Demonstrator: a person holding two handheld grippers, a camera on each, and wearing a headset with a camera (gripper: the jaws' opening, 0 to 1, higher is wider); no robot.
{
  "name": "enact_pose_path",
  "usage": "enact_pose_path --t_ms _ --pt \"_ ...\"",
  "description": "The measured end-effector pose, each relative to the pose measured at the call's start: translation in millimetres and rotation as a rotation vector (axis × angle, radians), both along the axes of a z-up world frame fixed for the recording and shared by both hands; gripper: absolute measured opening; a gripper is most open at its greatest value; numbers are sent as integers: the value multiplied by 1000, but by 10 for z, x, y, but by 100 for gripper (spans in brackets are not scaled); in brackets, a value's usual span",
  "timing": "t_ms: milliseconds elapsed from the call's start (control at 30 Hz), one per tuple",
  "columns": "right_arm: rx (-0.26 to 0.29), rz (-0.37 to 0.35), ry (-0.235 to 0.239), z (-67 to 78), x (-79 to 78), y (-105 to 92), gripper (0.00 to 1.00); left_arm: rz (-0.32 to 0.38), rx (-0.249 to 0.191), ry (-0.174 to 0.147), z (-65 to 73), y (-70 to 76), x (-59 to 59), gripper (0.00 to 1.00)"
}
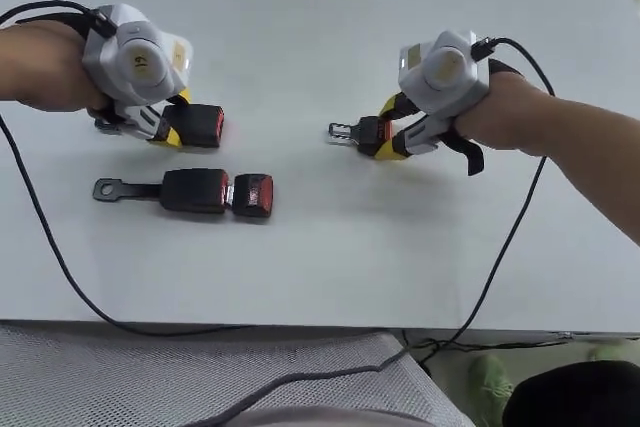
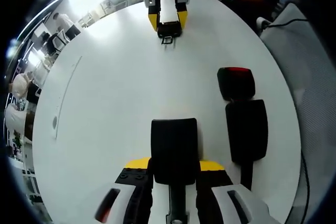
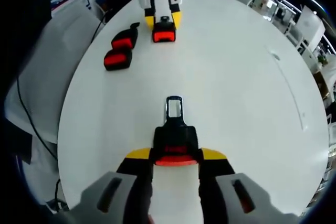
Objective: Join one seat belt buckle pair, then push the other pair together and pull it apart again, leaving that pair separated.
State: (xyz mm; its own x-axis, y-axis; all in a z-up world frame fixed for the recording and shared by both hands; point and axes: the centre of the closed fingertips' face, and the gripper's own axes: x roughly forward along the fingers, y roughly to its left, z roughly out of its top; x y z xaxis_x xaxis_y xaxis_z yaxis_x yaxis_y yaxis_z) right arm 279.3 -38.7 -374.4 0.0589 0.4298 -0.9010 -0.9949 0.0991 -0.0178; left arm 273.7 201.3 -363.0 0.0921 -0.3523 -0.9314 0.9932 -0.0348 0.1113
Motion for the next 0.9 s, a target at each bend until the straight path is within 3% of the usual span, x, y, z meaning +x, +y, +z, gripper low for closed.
enact_pose_path --t_ms 700,900 --pt "-3 -2 15 29 -46 19 33 -4 9 14 -38 15 35 31" --pt "-28 22 0 48 -68 43 33 -3 8 19 -56 25 50 31"
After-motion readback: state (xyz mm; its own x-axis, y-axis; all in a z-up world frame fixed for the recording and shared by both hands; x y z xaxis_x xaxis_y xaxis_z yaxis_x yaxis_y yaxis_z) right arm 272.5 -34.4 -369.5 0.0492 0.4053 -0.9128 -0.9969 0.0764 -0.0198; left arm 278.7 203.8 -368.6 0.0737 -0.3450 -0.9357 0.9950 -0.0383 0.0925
